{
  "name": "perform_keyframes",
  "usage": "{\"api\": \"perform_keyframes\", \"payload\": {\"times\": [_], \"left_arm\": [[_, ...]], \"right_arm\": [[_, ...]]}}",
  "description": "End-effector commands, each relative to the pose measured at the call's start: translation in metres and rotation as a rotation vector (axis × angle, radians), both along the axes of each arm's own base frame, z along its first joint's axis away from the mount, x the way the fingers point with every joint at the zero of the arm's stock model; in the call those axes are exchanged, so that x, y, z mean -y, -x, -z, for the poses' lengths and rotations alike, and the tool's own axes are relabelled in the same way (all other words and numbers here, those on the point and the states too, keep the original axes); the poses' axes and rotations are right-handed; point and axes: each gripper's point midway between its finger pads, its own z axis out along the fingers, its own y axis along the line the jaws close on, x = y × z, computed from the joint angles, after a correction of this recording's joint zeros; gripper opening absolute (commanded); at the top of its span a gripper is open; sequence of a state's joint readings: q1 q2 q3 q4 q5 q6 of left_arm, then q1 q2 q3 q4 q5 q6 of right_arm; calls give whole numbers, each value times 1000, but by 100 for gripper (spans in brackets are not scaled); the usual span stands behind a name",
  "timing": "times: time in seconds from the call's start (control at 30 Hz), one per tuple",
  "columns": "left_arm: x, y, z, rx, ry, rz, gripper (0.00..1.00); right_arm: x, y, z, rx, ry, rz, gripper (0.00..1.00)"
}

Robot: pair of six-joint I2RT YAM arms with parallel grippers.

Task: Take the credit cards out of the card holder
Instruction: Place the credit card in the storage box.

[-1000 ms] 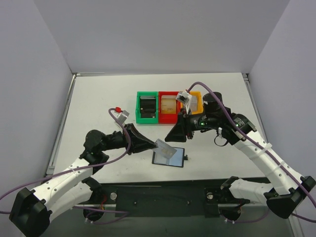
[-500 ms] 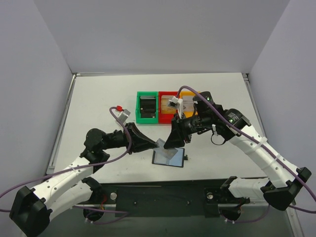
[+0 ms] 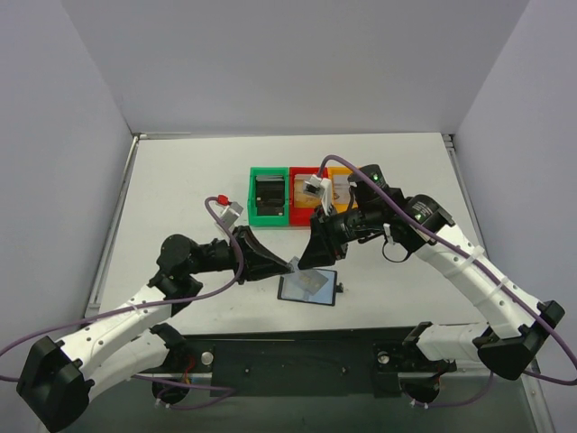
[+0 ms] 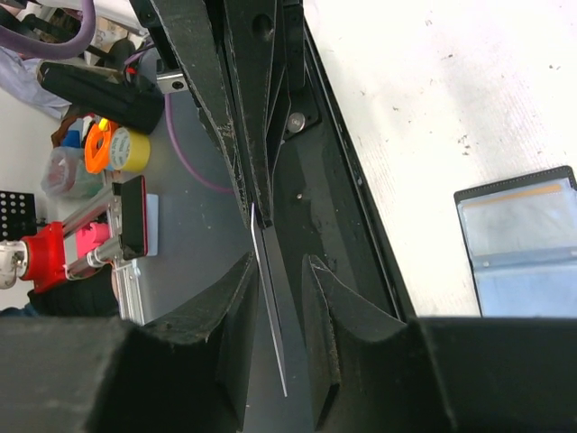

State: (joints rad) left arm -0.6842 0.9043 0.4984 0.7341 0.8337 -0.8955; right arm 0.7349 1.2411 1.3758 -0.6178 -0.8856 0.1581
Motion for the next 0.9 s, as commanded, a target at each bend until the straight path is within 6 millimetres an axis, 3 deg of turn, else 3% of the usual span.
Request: {"api": "perform_keyframes", "payload": {"times": [0.0,0.2,0.37,0.47,0.53,0.57,0.63,0.77,0.8,0.83,0.87], "left_arm": [[1,1,-22,77,37,-1,0],[1,2,-21,77,36,-1,0],[1,1,-21,76,37,-6,0],[2,-4,-17,65,17,-31,0],[1,-6,-17,67,9,-54,22],[-2,-8,-20,71,15,-79,41],[-5,-13,-19,69,-4,-120,62],[-18,-26,-15,44,-43,-233,71],[-22,-31,-7,27,-75,-266,81],[-30,-37,-10,27,-67,-333,81],[-34,-40,-4,21,-87,-366,81]], "right_arm": [[-4,-2,-16,44,-33,-10,22],[-3,1,-14,31,-33,-25,17],[-3,2,-12,24,-34,-31,0],[-3,4,-13,19,-37,-47,0],[-2,3,-13,37,-35,-40,0],[-1,1,-14,48,-33,-31,0],[2,-6,-17,80,-26,3,0],[9,-28,-13,138,21,109,0],[12,-38,-11,175,47,152,0],[15,-44,-10,217,61,165,0],[22,-64,-7,279,108,263,0]]}}
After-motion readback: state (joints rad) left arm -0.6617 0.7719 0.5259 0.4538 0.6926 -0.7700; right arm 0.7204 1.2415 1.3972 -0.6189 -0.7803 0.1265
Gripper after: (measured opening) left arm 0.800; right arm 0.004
